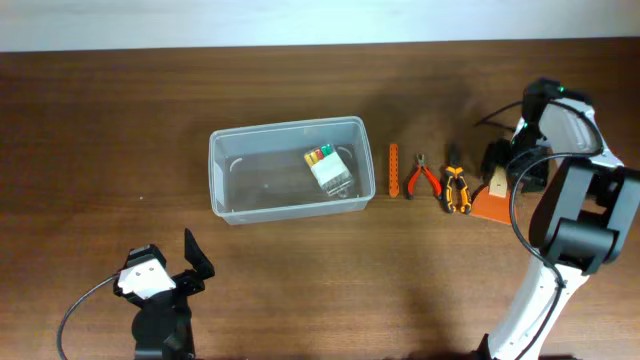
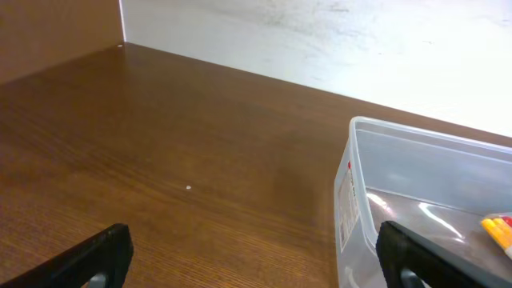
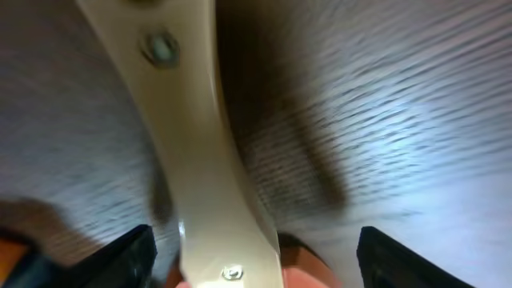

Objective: Pack container
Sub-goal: 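Move the right gripper to the scraper and grasp its wooden handle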

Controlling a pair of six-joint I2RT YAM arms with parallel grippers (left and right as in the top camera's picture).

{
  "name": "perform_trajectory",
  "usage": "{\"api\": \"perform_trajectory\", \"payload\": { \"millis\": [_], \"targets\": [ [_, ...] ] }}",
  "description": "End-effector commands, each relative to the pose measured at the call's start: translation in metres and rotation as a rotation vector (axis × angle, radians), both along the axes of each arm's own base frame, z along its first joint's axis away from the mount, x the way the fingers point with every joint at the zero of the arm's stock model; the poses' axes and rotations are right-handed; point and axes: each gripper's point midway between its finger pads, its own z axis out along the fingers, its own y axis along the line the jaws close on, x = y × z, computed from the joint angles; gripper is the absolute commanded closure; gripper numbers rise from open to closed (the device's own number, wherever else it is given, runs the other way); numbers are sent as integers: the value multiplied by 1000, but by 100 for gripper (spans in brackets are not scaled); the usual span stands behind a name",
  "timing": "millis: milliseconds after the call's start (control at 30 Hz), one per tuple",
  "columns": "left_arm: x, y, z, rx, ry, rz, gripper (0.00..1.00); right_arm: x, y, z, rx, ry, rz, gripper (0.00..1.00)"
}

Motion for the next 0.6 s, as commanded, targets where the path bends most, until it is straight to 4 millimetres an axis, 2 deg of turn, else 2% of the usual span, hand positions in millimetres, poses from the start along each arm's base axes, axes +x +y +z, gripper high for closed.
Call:
{"api": "perform_trajectory", "payload": {
  "millis": [0, 67, 100, 167, 200, 400, 500, 567],
  "targets": [
    [0, 0, -1, 9, 2, -2, 1, -4, 10, -10, 7, -4, 27, 20],
    [0, 0, -1, 9, 2, -2, 1, -5, 12, -16, 9, -6, 29, 24],
    [0, 0, -1, 9, 2, -2, 1, -5, 15, -19, 24, -11, 28, 30],
    [0, 0, -1, 9, 2, -2, 1, -6, 20, -20, 47, -13, 28, 49],
    [0, 0, -1, 9, 2, -2, 1, -5, 21, -20, 50, -14, 29, 51],
    [0, 0, -1, 9, 2, -2, 1, -6, 23, -20, 51, -8, 33, 56],
    [0, 0, -1, 9, 2, -2, 1, -7, 23, -20, 52, -5, 34, 64],
    [0, 0, -1, 9, 2, -2, 1, -5, 22, -19, 49, -14, 32, 65]
  ]
}}
